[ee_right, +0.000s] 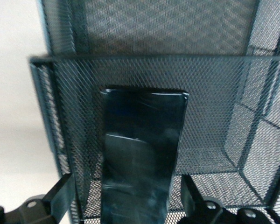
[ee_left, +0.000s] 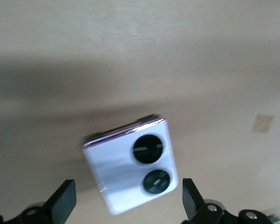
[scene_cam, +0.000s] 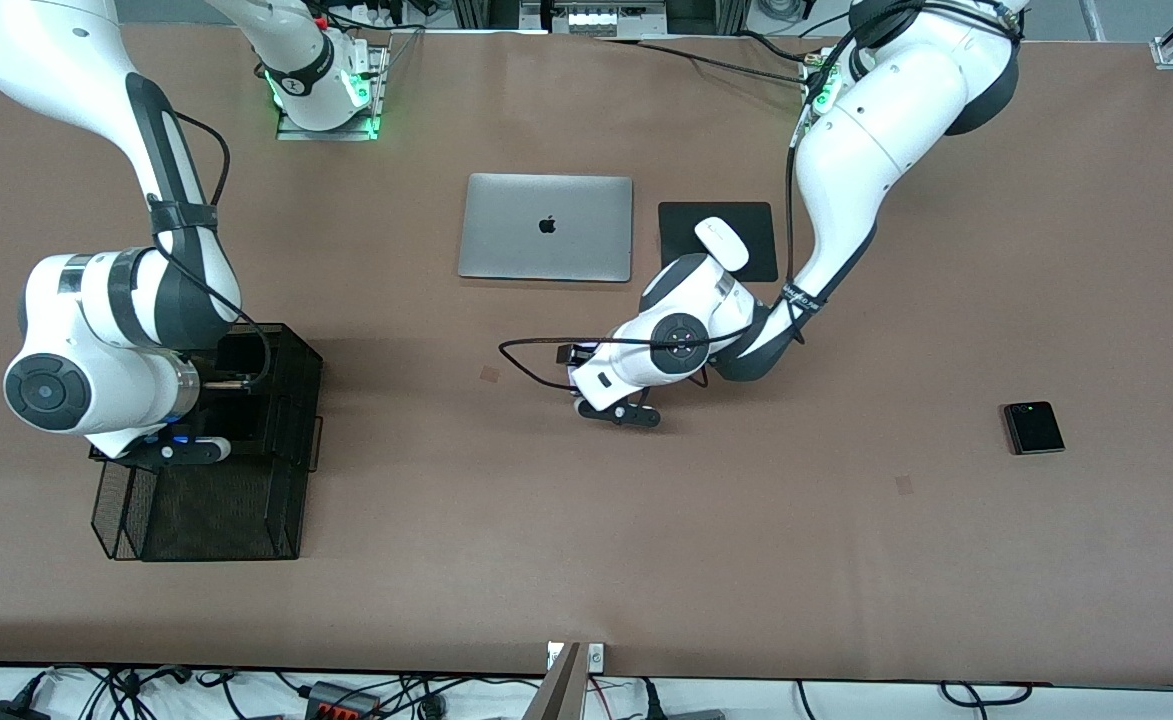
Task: Place phones with both arms
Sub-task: 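Release the lavender phone at center while the right gripper withdraws from the organizer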
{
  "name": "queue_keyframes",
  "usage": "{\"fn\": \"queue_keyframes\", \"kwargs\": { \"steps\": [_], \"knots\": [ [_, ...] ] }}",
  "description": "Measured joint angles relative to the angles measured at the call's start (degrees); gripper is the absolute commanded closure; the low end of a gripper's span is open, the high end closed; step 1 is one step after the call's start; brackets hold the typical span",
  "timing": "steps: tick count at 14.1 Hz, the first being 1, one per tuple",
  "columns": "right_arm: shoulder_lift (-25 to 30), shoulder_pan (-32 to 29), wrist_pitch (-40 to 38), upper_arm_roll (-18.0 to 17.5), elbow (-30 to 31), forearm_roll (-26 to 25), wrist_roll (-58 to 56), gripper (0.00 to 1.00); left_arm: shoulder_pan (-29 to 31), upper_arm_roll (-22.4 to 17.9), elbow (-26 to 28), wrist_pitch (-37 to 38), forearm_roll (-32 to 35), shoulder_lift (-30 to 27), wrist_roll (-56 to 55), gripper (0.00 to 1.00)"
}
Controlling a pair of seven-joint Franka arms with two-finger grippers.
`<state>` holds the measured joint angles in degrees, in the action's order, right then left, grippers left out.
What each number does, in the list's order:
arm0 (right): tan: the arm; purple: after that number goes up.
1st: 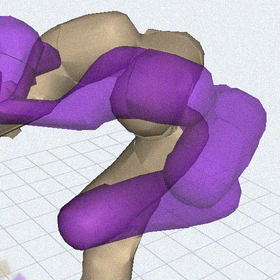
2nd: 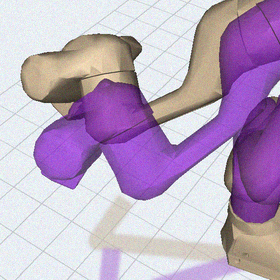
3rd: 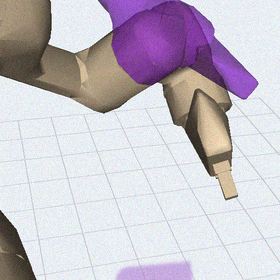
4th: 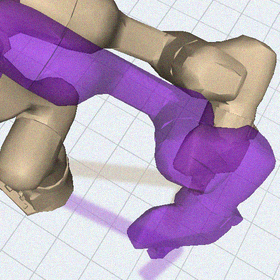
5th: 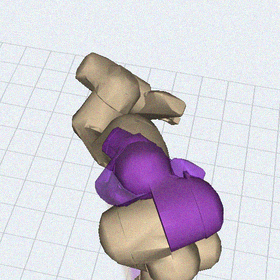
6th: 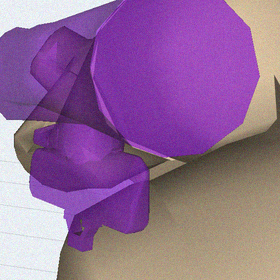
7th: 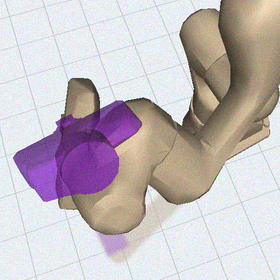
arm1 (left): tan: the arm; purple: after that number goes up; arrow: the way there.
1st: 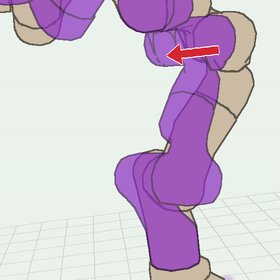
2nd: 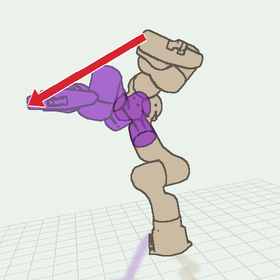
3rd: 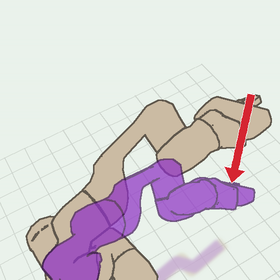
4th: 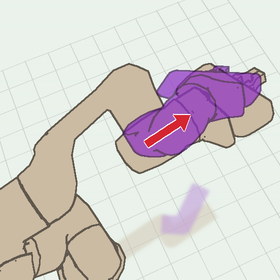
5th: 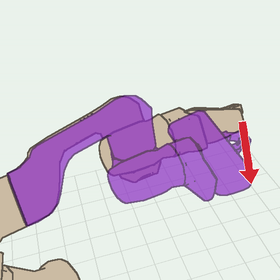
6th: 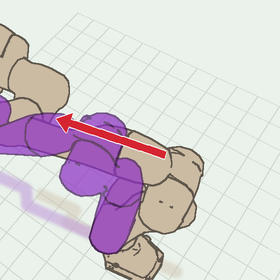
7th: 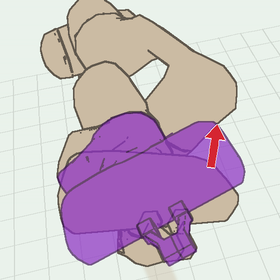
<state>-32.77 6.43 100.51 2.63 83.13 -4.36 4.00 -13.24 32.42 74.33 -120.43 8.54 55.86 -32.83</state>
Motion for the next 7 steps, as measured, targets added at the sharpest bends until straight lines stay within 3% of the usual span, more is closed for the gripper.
{"fn": "queue_keyframes", "kwargs": {
  "steps": [4,7],
  "knots": [
    [1.86,0.50,-0.87,-2.72,-3.58,0.73,-0.03,0.00,4.64,-3.02,-1.00,17.09,10.04,-7.42,-0.09,0.00],
    [2.01,1.68,0.33,-7.24,-3.92,3.22,0.21,0.00,15.28,-3.83,-0.94,22.98,12.69,-8.44,0.22,0.00]
  ]
}}
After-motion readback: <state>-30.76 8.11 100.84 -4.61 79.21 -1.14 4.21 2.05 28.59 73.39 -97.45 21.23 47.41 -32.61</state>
